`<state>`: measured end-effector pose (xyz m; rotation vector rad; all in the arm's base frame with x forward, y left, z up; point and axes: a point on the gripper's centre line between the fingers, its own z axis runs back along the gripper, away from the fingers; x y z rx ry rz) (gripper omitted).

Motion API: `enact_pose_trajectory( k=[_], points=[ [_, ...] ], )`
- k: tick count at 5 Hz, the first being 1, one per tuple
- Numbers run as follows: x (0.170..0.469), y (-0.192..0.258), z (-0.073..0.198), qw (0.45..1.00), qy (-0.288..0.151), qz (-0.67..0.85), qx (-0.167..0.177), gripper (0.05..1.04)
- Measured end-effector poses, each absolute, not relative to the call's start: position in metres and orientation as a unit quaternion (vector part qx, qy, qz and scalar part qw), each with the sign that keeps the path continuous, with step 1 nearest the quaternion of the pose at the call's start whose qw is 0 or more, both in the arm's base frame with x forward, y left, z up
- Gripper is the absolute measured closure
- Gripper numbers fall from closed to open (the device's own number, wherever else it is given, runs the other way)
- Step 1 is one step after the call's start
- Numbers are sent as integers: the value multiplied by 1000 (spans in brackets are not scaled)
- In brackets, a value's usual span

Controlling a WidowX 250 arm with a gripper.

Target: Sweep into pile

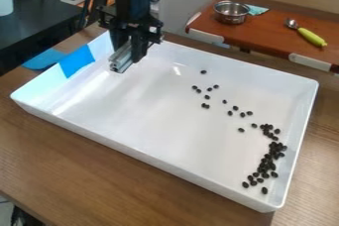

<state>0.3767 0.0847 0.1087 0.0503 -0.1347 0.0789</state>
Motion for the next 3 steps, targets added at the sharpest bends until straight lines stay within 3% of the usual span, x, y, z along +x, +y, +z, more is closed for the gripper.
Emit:
enact_pose_trajectory(
  k=[1, 3],
  points=[
    [381, 89, 91, 995, -55, 30, 82, 697],
    [393, 75, 60, 989, -15, 3, 149, 697]
  ],
)
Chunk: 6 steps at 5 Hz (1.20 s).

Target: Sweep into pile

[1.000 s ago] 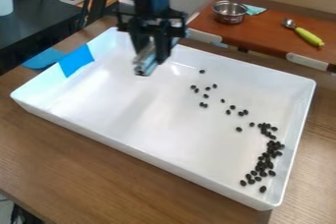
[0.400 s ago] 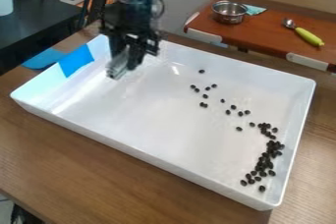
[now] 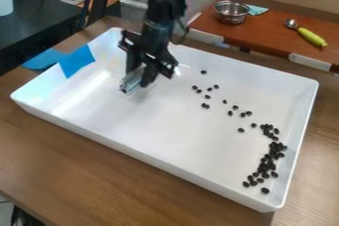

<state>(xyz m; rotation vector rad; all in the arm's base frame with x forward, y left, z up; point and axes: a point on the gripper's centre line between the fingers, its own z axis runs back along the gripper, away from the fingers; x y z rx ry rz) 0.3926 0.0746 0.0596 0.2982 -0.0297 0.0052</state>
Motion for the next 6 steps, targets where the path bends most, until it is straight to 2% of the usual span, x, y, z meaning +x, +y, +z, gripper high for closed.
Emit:
enact_pose_trajectory(
  k=[1, 3, 6],
  points=[
    [400, 65, 49, 987, -2, 0, 161, 697],
    [410, 52, 49, 988, 5, -4, 157, 697],
    [388, 12, 43, 987, -3, -60, 146, 697]
  ],
)
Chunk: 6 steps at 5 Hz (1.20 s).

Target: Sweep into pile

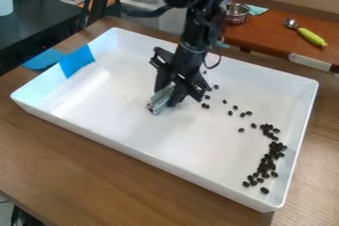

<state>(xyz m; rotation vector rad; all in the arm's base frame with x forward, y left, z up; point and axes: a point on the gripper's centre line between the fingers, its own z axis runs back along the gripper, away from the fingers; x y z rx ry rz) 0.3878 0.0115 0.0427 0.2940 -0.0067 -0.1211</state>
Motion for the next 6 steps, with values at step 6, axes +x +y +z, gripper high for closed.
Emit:
enact_pose_trajectory(
  k=[6],
  points=[
    [356, -103, 41, 988, 52, -114, 93, 697]
  ],
)
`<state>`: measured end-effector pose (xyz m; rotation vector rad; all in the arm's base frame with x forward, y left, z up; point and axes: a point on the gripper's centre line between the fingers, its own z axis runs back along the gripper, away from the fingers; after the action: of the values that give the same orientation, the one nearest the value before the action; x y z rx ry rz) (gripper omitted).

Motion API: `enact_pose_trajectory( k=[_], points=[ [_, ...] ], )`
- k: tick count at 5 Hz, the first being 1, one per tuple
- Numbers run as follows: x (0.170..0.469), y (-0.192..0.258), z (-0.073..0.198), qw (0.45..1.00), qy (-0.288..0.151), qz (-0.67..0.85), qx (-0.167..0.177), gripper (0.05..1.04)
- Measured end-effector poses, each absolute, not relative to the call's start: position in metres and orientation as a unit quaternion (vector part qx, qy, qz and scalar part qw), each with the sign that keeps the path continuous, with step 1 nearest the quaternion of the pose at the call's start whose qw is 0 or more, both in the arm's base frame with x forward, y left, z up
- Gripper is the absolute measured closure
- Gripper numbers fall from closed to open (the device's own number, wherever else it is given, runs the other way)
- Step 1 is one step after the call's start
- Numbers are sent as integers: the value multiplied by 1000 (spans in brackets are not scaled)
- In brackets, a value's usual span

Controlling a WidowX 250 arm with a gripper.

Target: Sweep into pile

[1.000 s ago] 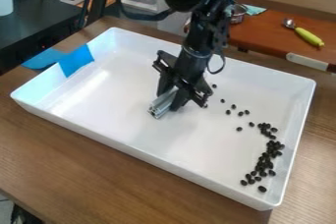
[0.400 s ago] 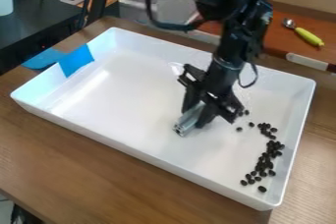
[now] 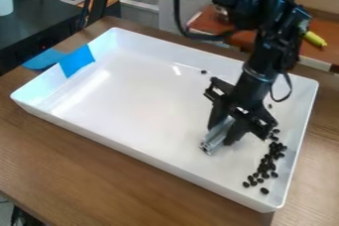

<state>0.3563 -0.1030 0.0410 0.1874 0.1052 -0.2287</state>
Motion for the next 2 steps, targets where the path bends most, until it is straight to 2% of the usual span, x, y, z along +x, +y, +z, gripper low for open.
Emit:
enact_pose_trajectory(
  k=[2],
  points=[
    [347, -130, 41, 986, 55, -136, 82, 697]
  ],
)
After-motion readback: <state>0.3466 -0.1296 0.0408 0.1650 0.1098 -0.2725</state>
